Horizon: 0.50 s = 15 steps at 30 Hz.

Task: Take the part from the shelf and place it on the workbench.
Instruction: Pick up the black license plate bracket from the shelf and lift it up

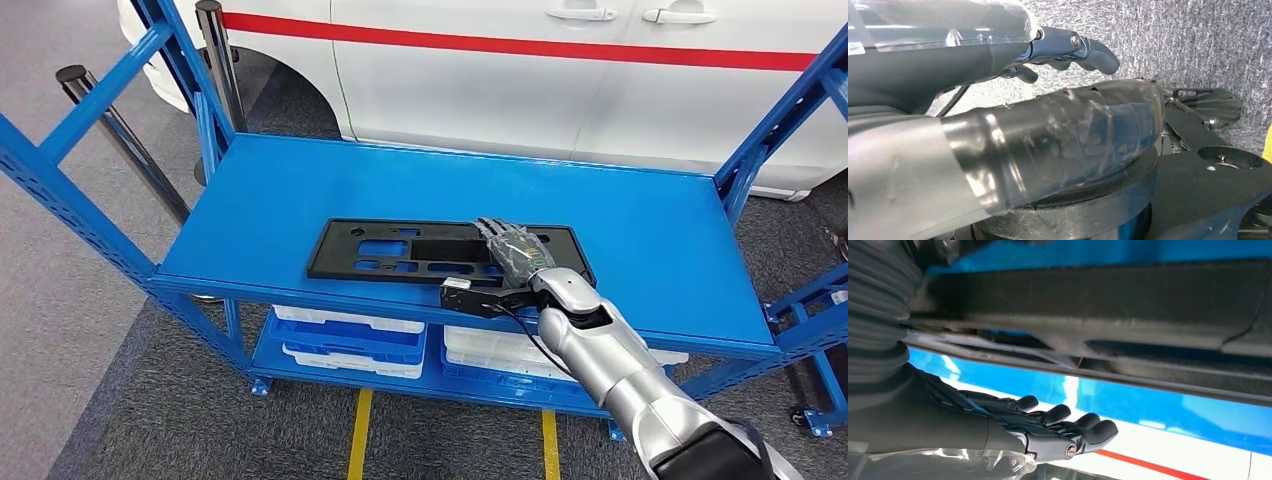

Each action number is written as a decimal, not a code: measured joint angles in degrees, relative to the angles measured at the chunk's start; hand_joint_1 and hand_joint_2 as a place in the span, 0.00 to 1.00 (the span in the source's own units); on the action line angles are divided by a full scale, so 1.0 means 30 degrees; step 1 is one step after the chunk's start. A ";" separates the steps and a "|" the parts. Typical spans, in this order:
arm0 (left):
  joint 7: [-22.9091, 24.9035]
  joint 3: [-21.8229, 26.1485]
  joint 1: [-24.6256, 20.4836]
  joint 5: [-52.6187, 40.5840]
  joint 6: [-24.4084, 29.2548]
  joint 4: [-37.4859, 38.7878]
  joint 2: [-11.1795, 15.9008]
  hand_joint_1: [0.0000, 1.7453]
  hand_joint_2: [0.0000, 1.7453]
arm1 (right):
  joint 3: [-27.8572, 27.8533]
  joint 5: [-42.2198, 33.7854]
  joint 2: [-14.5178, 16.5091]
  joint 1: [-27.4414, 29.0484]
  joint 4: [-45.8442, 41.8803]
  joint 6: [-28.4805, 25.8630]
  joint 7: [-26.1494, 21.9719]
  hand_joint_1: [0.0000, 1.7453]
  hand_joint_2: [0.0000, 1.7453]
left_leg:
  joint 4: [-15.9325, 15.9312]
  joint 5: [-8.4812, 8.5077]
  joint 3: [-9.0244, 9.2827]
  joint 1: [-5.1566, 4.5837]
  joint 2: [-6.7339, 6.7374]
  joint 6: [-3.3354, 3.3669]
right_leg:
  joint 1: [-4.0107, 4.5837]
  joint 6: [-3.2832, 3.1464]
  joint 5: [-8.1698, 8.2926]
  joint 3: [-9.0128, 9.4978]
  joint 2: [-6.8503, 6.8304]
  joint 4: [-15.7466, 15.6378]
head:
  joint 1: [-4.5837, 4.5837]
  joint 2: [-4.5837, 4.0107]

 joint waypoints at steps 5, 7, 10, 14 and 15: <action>0.0015 0.0018 0.0006 0.0106 0.0004 0.0000 -0.0015 0.00 0.00 | 0.0100 -0.0035 0.0029 -0.0066 0.0140 -0.0162 -0.0053 0.98 1.00 | 0.0443 -0.0316 -0.0126 -0.0046 -0.0076 -0.0419 | 0.0002 -0.0197 0.1741 0.1920 0.0004 -0.4125 | -0.0016 0.0000; 0.0046 0.0051 0.0004 0.0162 0.0004 0.0000 -0.0018 0.00 0.00 | 0.0160 -0.0034 0.0060 -0.0134 0.0157 -0.0228 -0.0113 0.97 1.00 | 0.0444 -0.0335 -0.0145 -0.0040 -0.0079 -0.0596 | 0.0052 -0.0450 0.1747 0.1926 0.0025 -0.4162 | -0.0037 0.0000; 0.0089 0.0122 -0.0013 0.0226 0.0005 0.0000 -0.0024 0.00 0.00 | 0.0248 -0.0034 0.0140 -0.0311 0.0179 -0.0220 -0.0148 0.97 1.00 | 0.1509 -0.1127 -0.0542 0.0035 -0.0049 -0.0854 | -0.0017 -0.0835 0.1803 0.2059 -0.0017 -0.4328 | -0.0035 0.0000; 0.0111 0.0177 0.0003 0.0295 -0.0002 0.0000 -0.0027 0.00 0.00 | 0.0341 -0.0035 0.0195 -0.0379 0.0237 -0.0186 -0.0168 0.97 1.00 | 0.5850 -0.2921 -0.2556 0.0063 -0.0039 -0.0985 | 0.0049 -0.0976 0.1792 0.2078 -0.0081 -0.4345 | -0.0042 0.0000; 0.0113 0.0188 0.0013 0.0299 -0.0006 0.0000 -0.0027 0.00 0.00 | 0.0364 -0.0036 0.0204 -0.0401 0.0257 -0.0173 -0.0177 0.98 1.00 | 0.5848 -0.2668 -0.2560 0.0061 -0.0039 -0.0965 | 0.0064 -0.0976 0.1791 0.2098 -0.0075 -0.4343 | -0.0042 0.0000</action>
